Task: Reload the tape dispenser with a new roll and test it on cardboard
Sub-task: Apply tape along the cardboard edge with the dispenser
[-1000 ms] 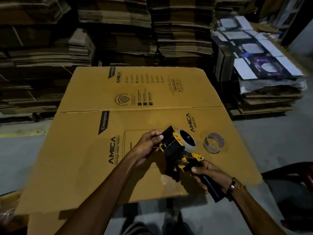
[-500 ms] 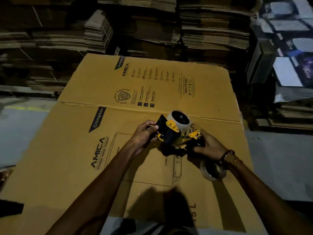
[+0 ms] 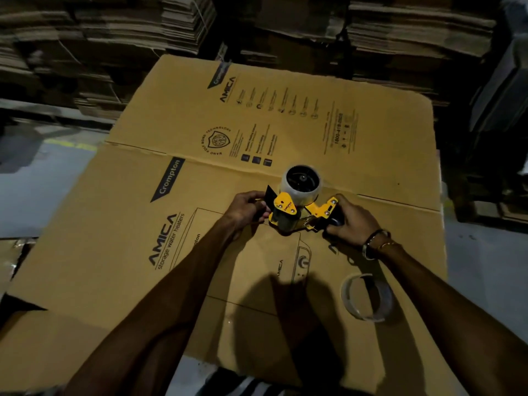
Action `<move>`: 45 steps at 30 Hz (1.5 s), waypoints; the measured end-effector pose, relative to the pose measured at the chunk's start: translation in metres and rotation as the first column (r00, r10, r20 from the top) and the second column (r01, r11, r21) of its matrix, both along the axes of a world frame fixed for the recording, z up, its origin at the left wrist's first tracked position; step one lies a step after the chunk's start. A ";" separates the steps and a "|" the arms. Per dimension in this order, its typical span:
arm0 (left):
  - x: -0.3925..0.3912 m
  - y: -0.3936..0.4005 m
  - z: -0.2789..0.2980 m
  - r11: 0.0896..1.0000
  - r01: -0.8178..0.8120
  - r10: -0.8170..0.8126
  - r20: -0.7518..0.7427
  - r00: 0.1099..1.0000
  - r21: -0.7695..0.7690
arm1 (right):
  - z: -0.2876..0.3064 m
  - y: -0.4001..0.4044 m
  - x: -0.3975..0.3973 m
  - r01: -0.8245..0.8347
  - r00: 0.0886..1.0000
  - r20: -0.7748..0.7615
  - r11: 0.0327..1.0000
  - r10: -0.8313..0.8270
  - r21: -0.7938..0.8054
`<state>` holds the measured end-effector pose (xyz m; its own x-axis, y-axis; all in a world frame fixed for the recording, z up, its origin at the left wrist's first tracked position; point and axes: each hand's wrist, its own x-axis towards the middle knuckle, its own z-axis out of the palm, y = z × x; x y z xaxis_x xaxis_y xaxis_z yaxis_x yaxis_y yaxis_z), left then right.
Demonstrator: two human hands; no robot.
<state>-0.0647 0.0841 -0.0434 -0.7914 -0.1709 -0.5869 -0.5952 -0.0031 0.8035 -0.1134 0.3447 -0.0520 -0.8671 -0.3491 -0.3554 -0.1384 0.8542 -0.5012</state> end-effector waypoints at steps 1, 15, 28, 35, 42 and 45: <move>0.000 0.000 -0.002 1.000 -0.002 0.003 0.001 1.000 -0.010 | -0.001 0.001 -0.001 -0.010 1.000 -0.018 1.000 0.011 0.005; 0.013 0.005 -0.012 0.970 -0.110 0.109 -0.016 0.994 -0.218 | -0.005 -0.004 0.013 -0.057 0.975 -0.204 0.985 0.091 0.165; 0.111 -0.039 -0.016 0.958 0.060 -0.085 -0.078 0.993 -0.280 | 0.010 -0.008 0.090 0.162 0.867 -0.482 0.987 -0.131 0.023; 0.185 -0.042 -0.027 0.704 0.386 -0.554 -0.121 0.824 -0.596 | -0.001 -0.039 0.184 0.124 0.904 -0.404 0.990 -0.139 -0.062; 0.237 -0.046 -0.044 0.285 0.418 -0.838 -0.013 0.545 -0.862 | -0.018 -0.074 0.281 0.213 0.937 -0.254 0.968 -0.240 -0.128; 0.248 -0.053 -0.047 0.156 0.409 -0.886 0.056 0.460 -0.899 | -0.024 -0.080 0.315 0.247 0.948 -0.182 0.963 -0.263 -0.108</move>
